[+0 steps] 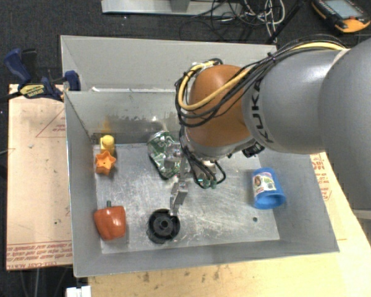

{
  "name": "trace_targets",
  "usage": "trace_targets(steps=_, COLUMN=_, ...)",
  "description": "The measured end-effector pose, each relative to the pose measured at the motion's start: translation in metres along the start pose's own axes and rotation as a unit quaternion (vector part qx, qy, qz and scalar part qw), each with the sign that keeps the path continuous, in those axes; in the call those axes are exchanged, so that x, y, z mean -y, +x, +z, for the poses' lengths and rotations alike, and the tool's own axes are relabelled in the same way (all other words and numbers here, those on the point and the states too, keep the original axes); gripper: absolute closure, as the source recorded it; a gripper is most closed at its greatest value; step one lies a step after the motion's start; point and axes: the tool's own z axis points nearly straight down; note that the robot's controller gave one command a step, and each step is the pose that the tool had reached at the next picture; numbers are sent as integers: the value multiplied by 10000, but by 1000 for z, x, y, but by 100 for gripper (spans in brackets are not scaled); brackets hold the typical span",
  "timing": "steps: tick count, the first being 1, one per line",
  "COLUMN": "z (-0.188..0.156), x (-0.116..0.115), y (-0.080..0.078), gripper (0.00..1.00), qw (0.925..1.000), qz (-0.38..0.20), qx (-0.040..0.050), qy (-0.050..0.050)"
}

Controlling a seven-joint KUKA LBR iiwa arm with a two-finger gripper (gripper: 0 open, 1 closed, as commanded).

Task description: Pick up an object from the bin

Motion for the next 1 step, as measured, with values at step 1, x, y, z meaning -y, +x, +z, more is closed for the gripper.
trace_targets(steps=1, z=-5, x=0, y=-2, gripper=0, qw=10000, qz=11, qx=37, qy=-4)
